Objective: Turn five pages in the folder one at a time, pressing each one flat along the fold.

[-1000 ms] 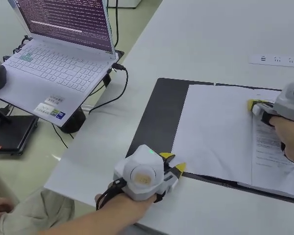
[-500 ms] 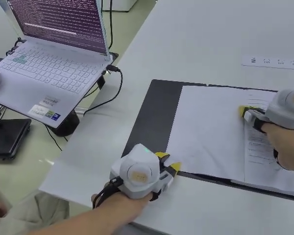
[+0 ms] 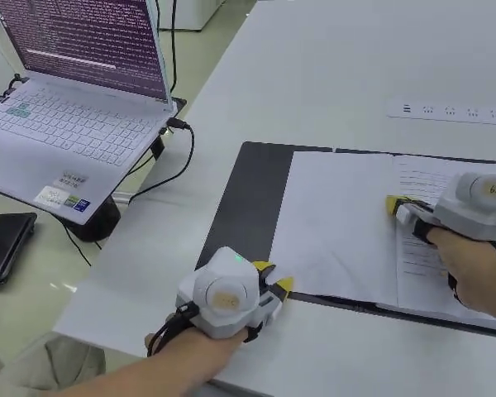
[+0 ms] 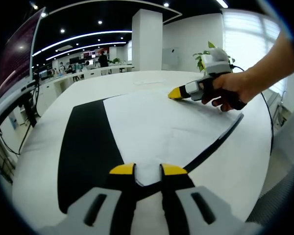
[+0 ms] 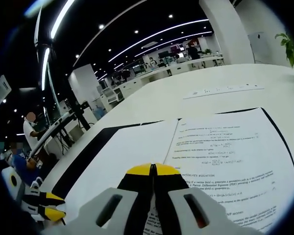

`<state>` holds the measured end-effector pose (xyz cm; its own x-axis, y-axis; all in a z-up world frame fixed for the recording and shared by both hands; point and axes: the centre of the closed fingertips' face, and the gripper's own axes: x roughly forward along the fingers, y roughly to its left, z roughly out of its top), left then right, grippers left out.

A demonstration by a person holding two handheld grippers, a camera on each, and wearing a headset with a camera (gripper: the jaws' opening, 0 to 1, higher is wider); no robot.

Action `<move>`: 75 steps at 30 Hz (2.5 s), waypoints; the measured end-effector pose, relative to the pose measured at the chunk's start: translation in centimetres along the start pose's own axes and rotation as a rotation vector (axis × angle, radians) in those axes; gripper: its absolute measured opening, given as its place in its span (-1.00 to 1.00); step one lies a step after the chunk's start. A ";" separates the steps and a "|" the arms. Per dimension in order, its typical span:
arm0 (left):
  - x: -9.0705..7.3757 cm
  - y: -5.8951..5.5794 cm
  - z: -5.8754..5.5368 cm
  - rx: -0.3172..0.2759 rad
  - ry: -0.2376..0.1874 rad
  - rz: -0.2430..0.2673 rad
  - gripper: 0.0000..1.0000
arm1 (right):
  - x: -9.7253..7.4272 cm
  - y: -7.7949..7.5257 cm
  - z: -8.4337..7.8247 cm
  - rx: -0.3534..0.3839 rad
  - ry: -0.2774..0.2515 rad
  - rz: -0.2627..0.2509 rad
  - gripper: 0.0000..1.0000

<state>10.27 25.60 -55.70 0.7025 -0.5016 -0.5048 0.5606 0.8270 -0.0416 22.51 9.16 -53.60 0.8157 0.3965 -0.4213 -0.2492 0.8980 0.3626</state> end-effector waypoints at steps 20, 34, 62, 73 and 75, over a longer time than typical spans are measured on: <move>0.0 -0.1 0.1 0.001 0.000 0.000 -0.64 | -3.2 1.4 -2.3 0.042 0.012 0.037 -1.00; 0.0 -0.2 0.1 0.002 -0.002 0.000 -0.64 | -5.8 2.5 -4.9 -0.008 0.051 0.089 -1.00; -0.1 -0.2 0.0 0.008 0.006 -0.001 -0.64 | -12.9 5.6 -10.5 -0.020 0.165 0.167 -1.00; -0.1 -0.2 0.1 0.012 0.012 -0.002 -0.64 | -15.2 7.0 -8.9 -0.018 0.123 0.181 -1.00; -0.1 -0.2 0.1 0.007 0.017 -0.001 -0.64 | -15.5 7.1 -8.8 -0.009 0.123 0.181 -1.00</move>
<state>10.09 25.46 -55.56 0.6942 -0.4984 -0.5193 0.5648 0.8245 -0.0363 3.49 11.07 -51.79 0.6875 0.5713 -0.4483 -0.3909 0.8114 0.4346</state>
